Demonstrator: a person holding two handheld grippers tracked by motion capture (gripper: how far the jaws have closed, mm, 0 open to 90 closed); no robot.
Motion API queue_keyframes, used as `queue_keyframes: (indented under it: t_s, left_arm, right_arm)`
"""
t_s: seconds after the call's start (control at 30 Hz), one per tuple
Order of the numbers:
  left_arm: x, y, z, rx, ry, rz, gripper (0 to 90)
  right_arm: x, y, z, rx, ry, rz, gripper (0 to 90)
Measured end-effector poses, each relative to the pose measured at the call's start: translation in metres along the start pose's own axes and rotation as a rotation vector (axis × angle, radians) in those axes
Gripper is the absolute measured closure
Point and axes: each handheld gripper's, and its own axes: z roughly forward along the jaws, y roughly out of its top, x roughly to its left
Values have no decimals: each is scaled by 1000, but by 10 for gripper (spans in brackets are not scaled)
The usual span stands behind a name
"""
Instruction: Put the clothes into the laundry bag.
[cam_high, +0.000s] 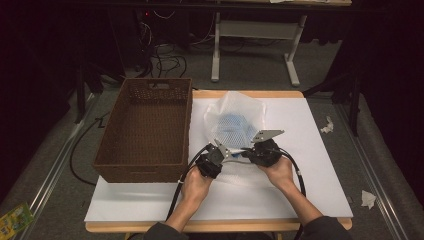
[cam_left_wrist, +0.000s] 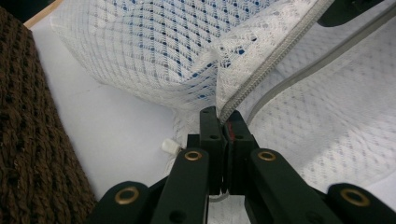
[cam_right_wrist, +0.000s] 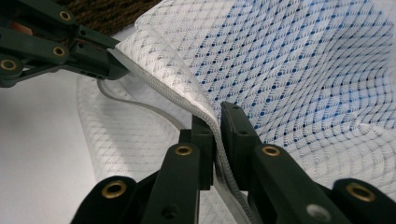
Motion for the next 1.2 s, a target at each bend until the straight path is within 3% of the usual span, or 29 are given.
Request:
queue_keyframes:
  t_s: [0.47,0.77,0.97,1.2]
  left_arm:
    - [-2,-3,14,31,-21,-23,881]
    - [1,-6,19,41,-20,-44,878]
    - [3,-7,23,56,-19,-56,877]
    - [6,-9,26,70,-11,-64,877]
  right_arm:
    - [-4,-13,9,33,-6,23,815]
    - [-9,-21,8,22,0,57,711]
    - [-9,-25,5,18,8,52,680]
    - [-14,-34,-2,-5,13,93,578]
